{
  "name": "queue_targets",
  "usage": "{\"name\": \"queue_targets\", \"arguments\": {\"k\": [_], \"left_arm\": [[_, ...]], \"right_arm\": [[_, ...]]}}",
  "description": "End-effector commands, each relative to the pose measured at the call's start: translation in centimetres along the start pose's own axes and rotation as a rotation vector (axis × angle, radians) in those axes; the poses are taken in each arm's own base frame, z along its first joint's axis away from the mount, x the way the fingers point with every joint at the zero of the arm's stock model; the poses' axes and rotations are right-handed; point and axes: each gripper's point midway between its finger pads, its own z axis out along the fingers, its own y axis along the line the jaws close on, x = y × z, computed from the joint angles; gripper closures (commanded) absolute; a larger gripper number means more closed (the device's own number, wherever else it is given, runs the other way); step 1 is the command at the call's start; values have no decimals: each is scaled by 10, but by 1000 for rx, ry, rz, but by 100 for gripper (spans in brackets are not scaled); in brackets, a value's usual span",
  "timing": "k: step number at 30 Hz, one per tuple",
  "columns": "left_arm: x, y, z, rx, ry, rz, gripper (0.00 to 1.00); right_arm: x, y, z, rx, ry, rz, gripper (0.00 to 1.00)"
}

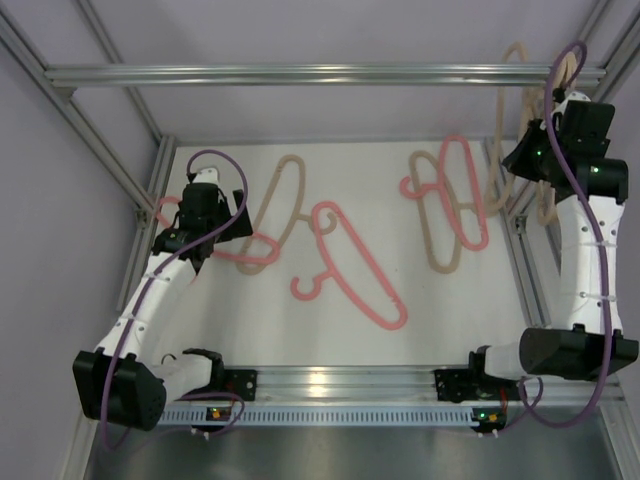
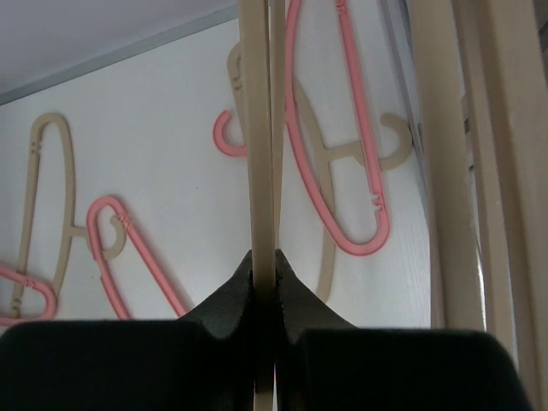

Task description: Organize the hangers

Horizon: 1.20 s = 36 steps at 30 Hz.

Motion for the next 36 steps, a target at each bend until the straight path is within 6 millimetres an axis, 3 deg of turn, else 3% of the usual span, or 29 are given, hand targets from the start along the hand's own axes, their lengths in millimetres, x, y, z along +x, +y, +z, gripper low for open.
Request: {"name": "queue_targets", "arguments": {"k": [1,3,7,8,12,13,15,16,17,18,19,20,21,23,28,36], "left_arm": [[-2,1,-1,3,-15,6,2],[-1,0,0,6,-11,5,2],[1,-1,1,8,-2,6,2],[2,-1,3,9,3,5,2],[6,-2,7,14,22,9,2],[8,-4,8,22,32,9,2],[9,-7,10,36,44,9,2],[10,-9,12,42,50,8,2],[12,-12,15,55,65,6,2],[13,-14,17,62,75,4,2],[17,-17,21,69,97,4,2],[17,-19,23,80,104,-1,2],[19,-25,24,104,119,-2,3],[23,-32,31,111,145,1,3],[21,-59,43,144,182,18,3],[21,-93,96,131,253,136,10]], "right_arm": [[0,5,-15,-34,-13,20,98],[-1,8,-22,-48,-25,16,89],[-4,13,-41,-69,-75,-3,61],[-7,16,-53,-79,-108,-10,50],[-7,27,-78,-137,-177,-20,28],[-11,33,-92,-166,-227,-29,20],[-4,42,-98,-224,-239,-32,13],[-10,49,-103,-258,-280,-27,7],[-9,54,-116,-287,-322,-31,5],[1,58,-111,-324,-306,-19,3],[1,63,-124,-356,-349,-21,1],[-4,68,-126,-385,-393,-24,0],[8,72,-119,-420,-371,-17,1],[9,82,-124,-479,-399,-17,1],[48,106,-103,-602,-310,-29,1],[108,127,-78,-686,-163,-74,1]]}}
